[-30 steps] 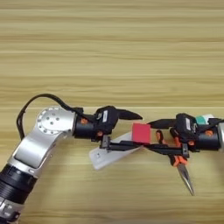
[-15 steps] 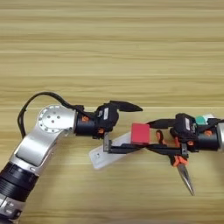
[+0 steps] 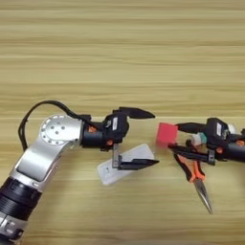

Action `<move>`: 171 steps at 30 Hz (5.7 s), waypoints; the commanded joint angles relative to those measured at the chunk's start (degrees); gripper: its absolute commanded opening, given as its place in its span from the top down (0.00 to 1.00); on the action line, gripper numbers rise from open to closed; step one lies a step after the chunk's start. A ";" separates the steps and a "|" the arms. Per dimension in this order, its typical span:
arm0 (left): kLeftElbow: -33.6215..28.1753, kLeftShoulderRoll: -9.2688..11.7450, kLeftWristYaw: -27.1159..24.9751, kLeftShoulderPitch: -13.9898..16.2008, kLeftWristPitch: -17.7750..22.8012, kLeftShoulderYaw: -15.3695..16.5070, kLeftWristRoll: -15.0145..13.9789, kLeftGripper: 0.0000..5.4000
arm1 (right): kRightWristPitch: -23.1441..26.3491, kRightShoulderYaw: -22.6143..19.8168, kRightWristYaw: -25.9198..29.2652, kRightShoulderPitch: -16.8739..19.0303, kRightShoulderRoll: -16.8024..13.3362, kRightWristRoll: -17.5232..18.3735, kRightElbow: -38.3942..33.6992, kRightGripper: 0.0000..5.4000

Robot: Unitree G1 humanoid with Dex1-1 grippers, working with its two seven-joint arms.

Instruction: Move the objects on the table

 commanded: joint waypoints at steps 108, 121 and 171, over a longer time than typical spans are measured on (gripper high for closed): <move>8.49 -6.41 11.36 -4.32 -5.24 11.00 -2.43 0.00 | -2.39 -28.62 -0.59 20.28 -3.32 17.12 3.46 0.00; 8.61 -7.06 11.11 -4.12 -5.40 10.99 -2.58 0.00 | -7.94 -33.83 4.50 16.82 -8.00 10.89 26.22 0.00; 9.60 -9.06 22.65 -3.66 -5.45 13.77 1.12 0.00 | -23.15 -19.97 4.52 -7.68 -8.11 -6.09 65.25 0.37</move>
